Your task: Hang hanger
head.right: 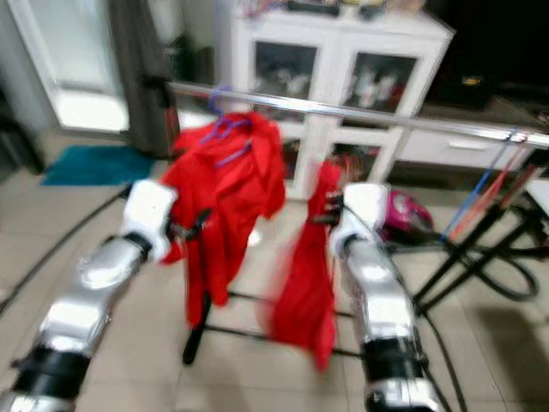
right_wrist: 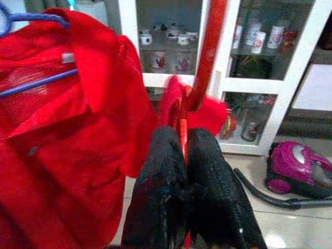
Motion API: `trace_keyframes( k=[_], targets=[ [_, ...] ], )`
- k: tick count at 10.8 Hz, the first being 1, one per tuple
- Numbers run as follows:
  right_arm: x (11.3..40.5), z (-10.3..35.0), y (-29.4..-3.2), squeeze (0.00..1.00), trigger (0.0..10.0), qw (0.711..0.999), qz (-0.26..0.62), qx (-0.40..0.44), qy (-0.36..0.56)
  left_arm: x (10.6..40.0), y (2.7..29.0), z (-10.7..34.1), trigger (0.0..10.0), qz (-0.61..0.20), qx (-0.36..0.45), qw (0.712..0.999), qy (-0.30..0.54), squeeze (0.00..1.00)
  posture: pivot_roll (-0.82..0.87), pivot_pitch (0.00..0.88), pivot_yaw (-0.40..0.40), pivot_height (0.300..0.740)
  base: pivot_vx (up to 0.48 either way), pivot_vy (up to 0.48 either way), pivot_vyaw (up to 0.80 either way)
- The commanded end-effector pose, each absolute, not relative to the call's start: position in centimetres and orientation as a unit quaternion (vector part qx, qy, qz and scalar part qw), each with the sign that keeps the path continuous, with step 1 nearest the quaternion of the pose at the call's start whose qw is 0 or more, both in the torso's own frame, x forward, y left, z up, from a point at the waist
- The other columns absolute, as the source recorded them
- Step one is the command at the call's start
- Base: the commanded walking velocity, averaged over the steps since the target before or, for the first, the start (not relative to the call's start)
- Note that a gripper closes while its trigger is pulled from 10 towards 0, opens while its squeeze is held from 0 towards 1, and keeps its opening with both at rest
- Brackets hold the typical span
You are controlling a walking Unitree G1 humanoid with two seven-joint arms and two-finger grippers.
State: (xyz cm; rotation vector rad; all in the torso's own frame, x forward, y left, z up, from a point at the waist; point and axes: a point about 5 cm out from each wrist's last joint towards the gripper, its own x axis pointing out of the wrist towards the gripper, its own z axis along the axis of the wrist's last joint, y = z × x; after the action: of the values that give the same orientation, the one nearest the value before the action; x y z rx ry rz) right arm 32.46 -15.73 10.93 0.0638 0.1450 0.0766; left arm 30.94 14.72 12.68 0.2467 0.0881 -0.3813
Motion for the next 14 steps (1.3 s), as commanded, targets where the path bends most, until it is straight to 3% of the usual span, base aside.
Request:
trace_keyframes(
  k=[1, 3, 5, 7, 9, 10, 11, 12, 14],
  targets=[
    [32.9, 12.0, -17.1, 0.00, 10.0, 0.998, 0.019, 0.031, 0.049, 31.0, 13.9, 13.0, 10.0, -0.203, 0.123, 0.971, 0.036, 1.00, 0.10, 0.000, -0.036, 0.740, 0.364, 0.000, 0.00],
    [33.1, 13.1, -17.4, 0.00, 10.0, 0.999, 0.004, 0.045, 0.016, 30.9, 13.7, 13.0, 10.0, -0.217, 0.125, 0.968, 0.035, 1.00, 0.10, 0.000, -0.035, 0.740, 0.358, 0.000, 0.00],
    [33.1, 15.1, -17.7, 0.00, 10.0, 0.996, 0.004, 0.072, -0.053, 30.3, 13.0, 13.4, 10.0, -0.259, 0.117, 0.959, 0.018, 0.98, 0.10, 0.000, -0.035, 0.740, 0.000, 0.000, 0.00],
    [33.7, 15.6, -18.2, 0.00, 10.0, 0.995, -0.004, 0.081, -0.057, 30.4, 12.8, 13.8, 10.0, -0.275, 0.119, 0.954, 0.011, 0.95, 0.09, 0.000, -0.034, 0.740, 0.000, 0.000, 0.00],
    [35.5, 15.6, -18.1, 0.00, 10.0, 0.998, 0.004, 0.055, -0.018, 30.3, 12.6, 14.0, 10.0, -0.306, 0.126, 0.943, 0.023, 0.82, 0.09, 0.000, -0.033, 0.740, 0.000, 0.000, 0.00],
    [36.3, 15.6, -18.0, 0.00, 10.0, 0.999, 0.010, 0.041, 0.009, 29.8, 12.0, 14.3, 10.0, -0.353, 0.126, 0.927, 0.023, 0.70, 0.09, 0.000, -0.035, 0.740, 0.000, 0.000, 0.00],
    [37.2, 15.9, -18.3, 0.00, 10.0, 0.999, 0.007, 0.039, 0.019, 29.3, 11.4, 14.9, 10.0, -0.396, 0.117, 0.910, 0.021, 0.49, 0.10, 0.000, -0.037, 0.740, 0.000, 0.000, 0.00],
    [38.2, 16.3, -18.6, 0.00, 10.0, 0.999, 0.006, 0.033, 0.034, 28.8, 10.8, 15.5, 10.0, -0.433, 0.114, 0.894, 0.020, 0.44, 0.10, 0.000, -0.037, 0.740, 0.000, 0.000, 0.00],
    [39.4, 17.0, -18.9, 0.00, 10.0, 0.998, 0.019, 0.016, 0.056, 29.1, 10.8, 15.5, 10.0, -0.428, 0.121, 0.895, 0.023, 0.37, 0.10, 0.000, -0.037, 0.740, 0.000, 0.000, 0.00]
  ],
)
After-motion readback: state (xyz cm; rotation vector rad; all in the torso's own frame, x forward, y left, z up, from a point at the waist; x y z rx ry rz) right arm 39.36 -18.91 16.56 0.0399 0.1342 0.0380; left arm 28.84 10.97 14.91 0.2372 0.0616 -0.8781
